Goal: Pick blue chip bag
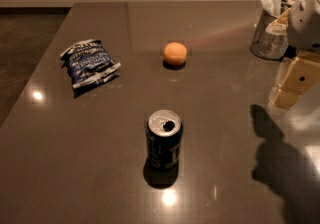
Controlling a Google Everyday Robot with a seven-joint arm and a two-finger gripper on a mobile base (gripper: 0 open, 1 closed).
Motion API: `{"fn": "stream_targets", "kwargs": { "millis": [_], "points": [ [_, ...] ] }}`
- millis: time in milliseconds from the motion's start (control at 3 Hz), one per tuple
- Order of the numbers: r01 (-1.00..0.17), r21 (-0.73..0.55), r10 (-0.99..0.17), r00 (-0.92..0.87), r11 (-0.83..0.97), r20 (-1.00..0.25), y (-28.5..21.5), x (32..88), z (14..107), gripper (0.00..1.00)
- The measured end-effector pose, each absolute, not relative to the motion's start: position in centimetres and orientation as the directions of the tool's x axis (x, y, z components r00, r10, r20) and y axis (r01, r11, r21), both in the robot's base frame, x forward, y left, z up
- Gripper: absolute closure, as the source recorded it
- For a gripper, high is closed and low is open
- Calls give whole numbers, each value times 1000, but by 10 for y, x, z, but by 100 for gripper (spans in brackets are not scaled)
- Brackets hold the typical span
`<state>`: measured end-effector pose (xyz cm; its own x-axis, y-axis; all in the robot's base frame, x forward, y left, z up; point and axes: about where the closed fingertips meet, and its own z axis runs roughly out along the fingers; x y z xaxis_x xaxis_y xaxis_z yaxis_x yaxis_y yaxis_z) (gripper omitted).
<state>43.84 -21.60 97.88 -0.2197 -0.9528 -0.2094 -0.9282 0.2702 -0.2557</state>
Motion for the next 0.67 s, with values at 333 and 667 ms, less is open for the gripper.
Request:
{"fn": "stream_targets", "kwargs": {
  "millis": [333, 667],
  "points": [
    [-928, -256, -953, -220, 270, -209, -216, 438, 979, 0],
    [-934, -249, -952, -200, 257, -232, -199, 450, 979, 0]
  ]
}}
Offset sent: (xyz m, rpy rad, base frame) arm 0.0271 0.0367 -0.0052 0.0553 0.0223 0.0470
